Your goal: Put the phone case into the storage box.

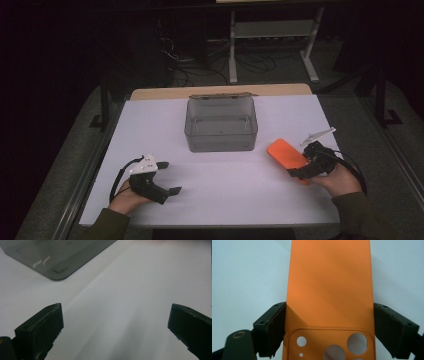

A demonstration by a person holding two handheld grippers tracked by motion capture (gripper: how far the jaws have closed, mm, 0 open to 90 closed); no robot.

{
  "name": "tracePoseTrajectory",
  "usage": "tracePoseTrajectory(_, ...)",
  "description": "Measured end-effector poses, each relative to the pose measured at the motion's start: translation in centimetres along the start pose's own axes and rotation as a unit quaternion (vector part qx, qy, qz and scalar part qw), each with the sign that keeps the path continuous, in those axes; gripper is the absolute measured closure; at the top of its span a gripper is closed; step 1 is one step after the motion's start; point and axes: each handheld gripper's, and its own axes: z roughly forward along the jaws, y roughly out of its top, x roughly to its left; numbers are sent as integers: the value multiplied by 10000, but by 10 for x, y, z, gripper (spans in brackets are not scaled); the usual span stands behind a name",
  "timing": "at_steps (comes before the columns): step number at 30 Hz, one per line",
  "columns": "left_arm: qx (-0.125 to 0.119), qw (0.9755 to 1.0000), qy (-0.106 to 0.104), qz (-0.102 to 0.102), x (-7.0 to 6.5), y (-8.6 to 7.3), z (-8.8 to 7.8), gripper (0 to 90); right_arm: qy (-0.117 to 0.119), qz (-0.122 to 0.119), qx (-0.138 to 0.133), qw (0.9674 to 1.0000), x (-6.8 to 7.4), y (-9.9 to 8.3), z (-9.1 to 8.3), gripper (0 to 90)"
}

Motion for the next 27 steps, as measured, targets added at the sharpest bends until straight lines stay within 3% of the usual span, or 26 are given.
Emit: tracePoseTrajectory(27,52,10000,1,52,-2,0,2,0,193,-426,-125,9988,21,17,4,156)
